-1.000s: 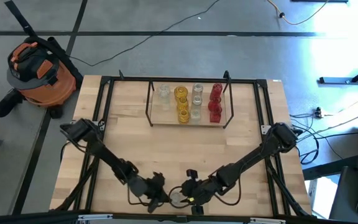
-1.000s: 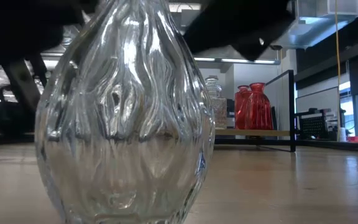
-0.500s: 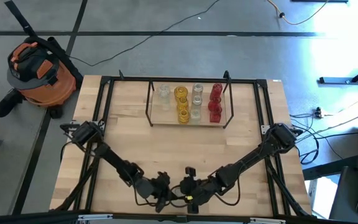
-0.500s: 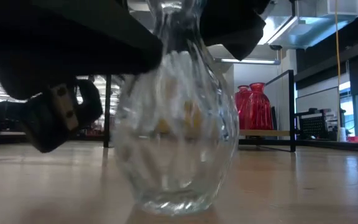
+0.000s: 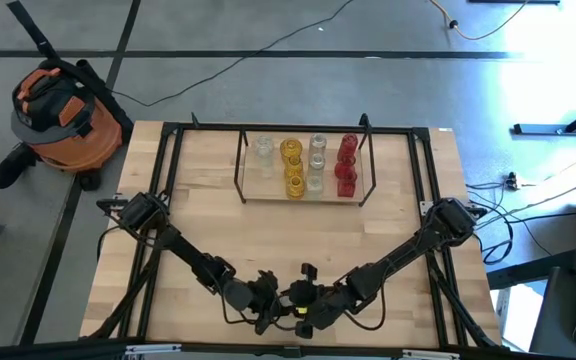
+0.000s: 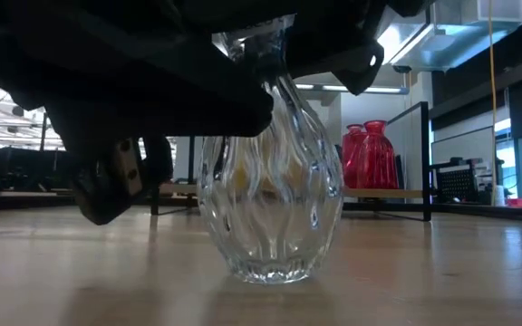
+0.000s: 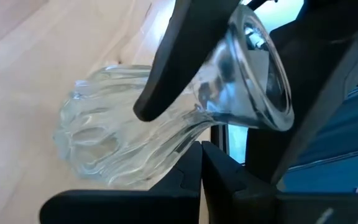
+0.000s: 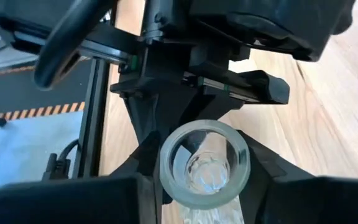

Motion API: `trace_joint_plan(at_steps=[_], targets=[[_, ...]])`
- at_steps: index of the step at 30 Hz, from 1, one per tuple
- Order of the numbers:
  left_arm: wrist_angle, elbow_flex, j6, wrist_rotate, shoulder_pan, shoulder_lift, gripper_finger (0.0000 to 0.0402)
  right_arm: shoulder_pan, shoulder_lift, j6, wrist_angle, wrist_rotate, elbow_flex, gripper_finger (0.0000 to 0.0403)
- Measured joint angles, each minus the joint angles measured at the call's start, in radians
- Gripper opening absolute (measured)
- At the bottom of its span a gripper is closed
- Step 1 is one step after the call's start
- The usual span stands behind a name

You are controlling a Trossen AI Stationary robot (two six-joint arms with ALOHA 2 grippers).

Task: Sort vases onto shelf
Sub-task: Put the transparent vase on the shelf aligned with the other transparent vases

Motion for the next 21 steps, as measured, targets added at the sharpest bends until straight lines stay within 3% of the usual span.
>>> trace_joint_plan(at_steps=[8,11,21], targets=[[-0.018,-0.005,-0.051,-0.019,-0.033,-0.023,0.0,-0.044,-0.001,0.028,0.088,-0.002,-0.005,0.011],[-0.005,-0.01,-0.052,-0.048,-0.06,-0.052,0.0,-0.093,-0.007,0.033,0.134,0.058,-0.001,0.011],[-0.124,-0.103,-0.056,-0.381,-0.176,-0.272,0.0,-0.251,-0.009,-0.087,0.069,0.163,0.138,0.011]])
